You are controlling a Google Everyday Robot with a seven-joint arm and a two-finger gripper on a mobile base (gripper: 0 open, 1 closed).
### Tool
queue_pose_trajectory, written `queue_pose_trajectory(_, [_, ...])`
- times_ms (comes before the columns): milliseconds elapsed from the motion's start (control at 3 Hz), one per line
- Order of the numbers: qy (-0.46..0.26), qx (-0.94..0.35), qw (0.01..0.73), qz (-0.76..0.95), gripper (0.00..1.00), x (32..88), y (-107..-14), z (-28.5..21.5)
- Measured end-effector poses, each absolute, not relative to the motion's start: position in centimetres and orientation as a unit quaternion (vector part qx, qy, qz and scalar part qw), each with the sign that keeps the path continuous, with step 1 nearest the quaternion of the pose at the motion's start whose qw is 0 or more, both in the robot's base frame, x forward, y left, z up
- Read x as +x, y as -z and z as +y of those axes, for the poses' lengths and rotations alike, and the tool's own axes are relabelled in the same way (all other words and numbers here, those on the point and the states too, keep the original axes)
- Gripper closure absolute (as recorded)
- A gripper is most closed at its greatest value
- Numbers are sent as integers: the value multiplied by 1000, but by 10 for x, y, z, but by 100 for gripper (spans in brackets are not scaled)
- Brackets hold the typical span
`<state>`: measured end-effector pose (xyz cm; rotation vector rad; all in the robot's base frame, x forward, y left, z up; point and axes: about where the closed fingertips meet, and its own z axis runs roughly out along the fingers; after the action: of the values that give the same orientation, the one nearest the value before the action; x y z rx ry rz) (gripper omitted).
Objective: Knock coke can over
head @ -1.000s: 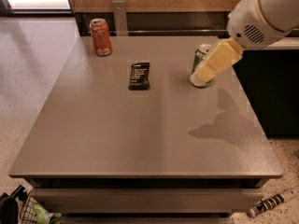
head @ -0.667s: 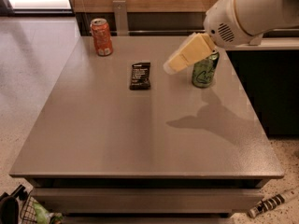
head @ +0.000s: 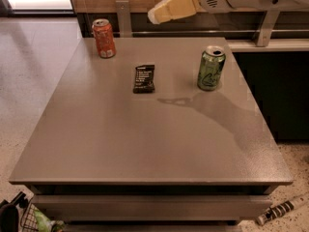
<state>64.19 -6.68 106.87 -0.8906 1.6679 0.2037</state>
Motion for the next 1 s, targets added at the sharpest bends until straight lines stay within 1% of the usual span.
queue_pose_trajectory(333, [-87,-381,581,714,0,642,-1069,-67])
queue_pose_trajectory(667, [-88,-371,577,722,0,659,-1055,-53])
queue_pose_trajectory(1000, [-84,-354,574,733,0,683,-1026,-20])
